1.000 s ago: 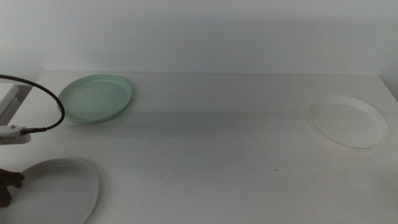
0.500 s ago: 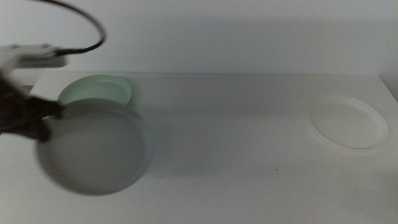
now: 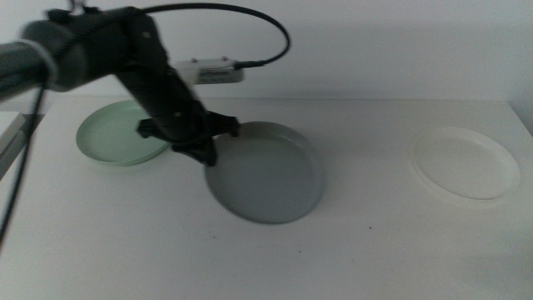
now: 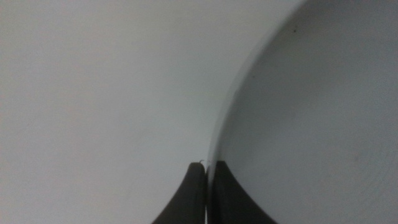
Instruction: Stack the three bowls on top of each other.
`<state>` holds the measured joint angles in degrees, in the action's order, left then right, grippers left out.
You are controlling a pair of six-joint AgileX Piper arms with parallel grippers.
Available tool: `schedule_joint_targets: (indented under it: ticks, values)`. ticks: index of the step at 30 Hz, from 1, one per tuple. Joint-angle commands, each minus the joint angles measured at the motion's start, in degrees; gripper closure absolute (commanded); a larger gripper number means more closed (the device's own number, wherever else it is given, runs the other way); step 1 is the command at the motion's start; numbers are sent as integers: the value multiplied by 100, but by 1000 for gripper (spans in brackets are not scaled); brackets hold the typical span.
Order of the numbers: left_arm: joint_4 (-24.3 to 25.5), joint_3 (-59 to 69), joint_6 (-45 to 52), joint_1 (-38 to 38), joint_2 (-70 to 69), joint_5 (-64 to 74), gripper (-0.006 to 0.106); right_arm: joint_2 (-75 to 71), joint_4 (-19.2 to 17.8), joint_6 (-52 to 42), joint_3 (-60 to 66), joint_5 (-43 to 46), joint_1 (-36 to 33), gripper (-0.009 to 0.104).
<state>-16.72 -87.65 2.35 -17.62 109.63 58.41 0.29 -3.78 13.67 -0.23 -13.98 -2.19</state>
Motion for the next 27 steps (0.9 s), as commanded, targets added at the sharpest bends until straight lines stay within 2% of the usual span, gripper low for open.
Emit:
schedule_joint_targets:
  ticks: [1,7,14,20,24,27]
  values:
    - [-118,-364,-76,-156,264,-38,102,-29,-29,-18,23,50,47,20]
    - [-241,-777,-72,-333,910,-38,102,-29,-29,-18,23,50,47,20]
    - [-164,-780,-72,-350,1220,-71,102,-29,-29,-18,23,50,47,20]
    - [-284,-780,77,-350,1393,-85,102,-29,-29,-18,23,50,47,20]
    - [-350,-780,63,-350,1441,-141,95,-29,-29,-18,23,50,47,20]
    - [-329,-780,75,-350,1441,-170,80,-29,-29,-18,23,50,47,20]
